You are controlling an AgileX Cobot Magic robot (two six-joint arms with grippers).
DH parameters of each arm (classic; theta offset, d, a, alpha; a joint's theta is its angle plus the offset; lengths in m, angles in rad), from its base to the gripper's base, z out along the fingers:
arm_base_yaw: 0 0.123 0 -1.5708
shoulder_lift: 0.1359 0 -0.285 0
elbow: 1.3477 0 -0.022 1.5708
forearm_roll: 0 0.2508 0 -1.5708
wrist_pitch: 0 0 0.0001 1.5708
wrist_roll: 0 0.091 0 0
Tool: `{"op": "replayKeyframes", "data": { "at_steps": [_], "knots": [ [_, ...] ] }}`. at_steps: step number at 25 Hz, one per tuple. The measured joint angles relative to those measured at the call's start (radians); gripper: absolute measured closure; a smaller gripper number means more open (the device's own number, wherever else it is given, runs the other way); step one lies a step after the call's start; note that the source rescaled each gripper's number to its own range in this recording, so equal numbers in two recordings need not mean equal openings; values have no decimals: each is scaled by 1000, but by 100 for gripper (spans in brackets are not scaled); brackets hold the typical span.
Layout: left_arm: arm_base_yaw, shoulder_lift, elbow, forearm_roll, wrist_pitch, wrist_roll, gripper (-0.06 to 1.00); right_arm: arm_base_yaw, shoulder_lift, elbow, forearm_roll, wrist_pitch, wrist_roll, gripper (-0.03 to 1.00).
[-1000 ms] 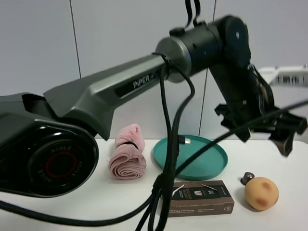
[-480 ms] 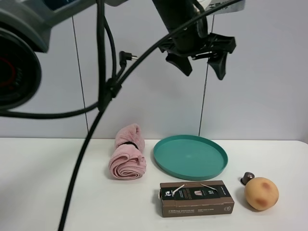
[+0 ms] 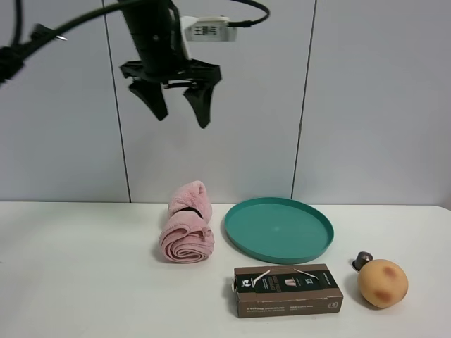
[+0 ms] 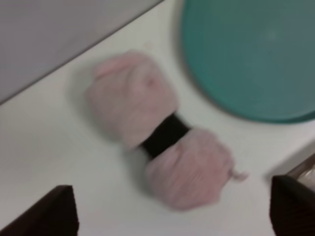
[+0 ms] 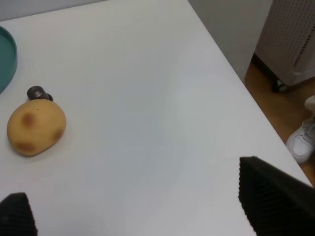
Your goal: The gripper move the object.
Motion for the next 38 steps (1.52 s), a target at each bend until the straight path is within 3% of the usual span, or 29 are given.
{"op": "replayKeyframes", "data": {
  "at_steps": [22, 31, 38],
  "knots": [
    [521, -965, 899, 12, 1, -45, 4, 0, 0, 0, 0, 0, 0, -3],
    [615, -1447, 1189, 12, 3, -82, 4, 0, 0, 0, 0, 0, 0, -3],
    [627, -1730, 1343, 23, 3, -27, 4, 0, 0, 0, 0, 0, 0, -3]
  ]
}}
